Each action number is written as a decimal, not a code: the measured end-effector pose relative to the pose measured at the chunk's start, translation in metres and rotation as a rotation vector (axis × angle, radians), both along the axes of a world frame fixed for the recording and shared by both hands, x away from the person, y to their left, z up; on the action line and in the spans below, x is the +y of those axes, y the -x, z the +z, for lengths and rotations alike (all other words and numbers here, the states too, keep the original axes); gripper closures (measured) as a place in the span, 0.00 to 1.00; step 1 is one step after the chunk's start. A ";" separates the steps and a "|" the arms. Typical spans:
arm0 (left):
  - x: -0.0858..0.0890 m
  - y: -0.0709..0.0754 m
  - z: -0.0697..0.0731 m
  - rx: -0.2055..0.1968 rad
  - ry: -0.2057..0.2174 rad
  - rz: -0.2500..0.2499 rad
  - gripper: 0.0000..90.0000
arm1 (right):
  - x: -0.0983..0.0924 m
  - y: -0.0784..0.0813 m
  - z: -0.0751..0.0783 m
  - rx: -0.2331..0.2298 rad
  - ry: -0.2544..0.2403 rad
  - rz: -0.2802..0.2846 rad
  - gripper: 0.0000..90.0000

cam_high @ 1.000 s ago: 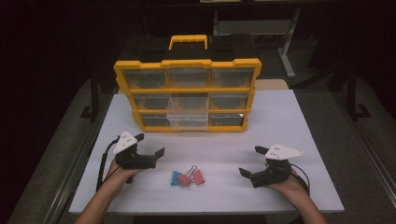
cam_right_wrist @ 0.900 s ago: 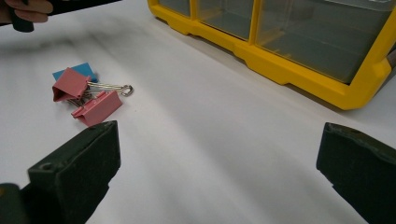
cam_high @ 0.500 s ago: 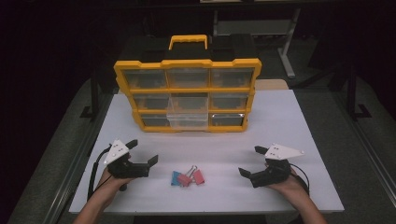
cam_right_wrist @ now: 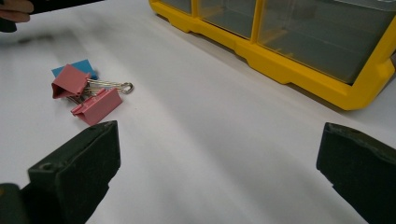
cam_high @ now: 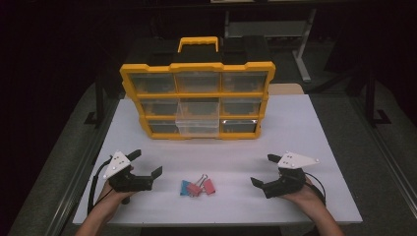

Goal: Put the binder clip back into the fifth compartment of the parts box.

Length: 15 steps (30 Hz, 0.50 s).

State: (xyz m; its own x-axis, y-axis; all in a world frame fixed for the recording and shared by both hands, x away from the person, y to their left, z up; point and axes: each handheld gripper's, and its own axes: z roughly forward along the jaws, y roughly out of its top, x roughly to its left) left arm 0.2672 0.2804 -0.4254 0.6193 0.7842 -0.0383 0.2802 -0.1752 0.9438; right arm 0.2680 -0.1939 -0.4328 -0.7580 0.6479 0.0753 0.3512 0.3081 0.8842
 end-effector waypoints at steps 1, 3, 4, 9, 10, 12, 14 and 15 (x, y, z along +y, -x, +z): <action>0.000 0.000 0.000 -0.001 0.000 -0.004 0.00 | 0.001 0.000 0.001 -0.002 0.003 0.005 0.00; -0.001 0.001 -0.001 -0.017 0.002 -0.015 0.00 | 0.002 0.000 0.002 0.000 0.004 0.015 0.00; -0.002 0.002 0.000 -0.015 -0.007 -0.020 0.00 | 0.002 0.000 0.003 0.000 0.007 0.017 0.00; -0.001 0.002 -0.001 -0.017 -0.007 -0.035 0.00 | 0.008 -0.002 0.007 0.016 0.027 0.051 0.00; 0.000 0.002 -0.001 -0.012 -0.008 -0.033 0.00 | 0.010 -0.003 0.009 0.021 0.033 0.063 0.00; 0.001 0.002 -0.001 -0.022 -0.001 -0.042 0.00 | 0.014 -0.003 0.012 0.023 0.038 0.071 0.00; 0.001 0.002 -0.001 -0.023 0.000 -0.042 0.00 | 0.019 -0.004 0.017 0.016 0.059 0.100 0.00; 0.001 0.002 -0.001 -0.024 -0.004 -0.043 0.00 | 0.021 -0.005 0.018 0.017 0.072 0.108 0.00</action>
State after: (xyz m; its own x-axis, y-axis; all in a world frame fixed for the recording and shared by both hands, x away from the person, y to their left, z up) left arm 0.2653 0.2817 -0.4263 0.6530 0.7571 -0.0201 0.2497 -0.1902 0.9494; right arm 0.2727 -0.1734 -0.4151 -0.8226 0.5669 0.0449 0.3270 0.4069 0.8529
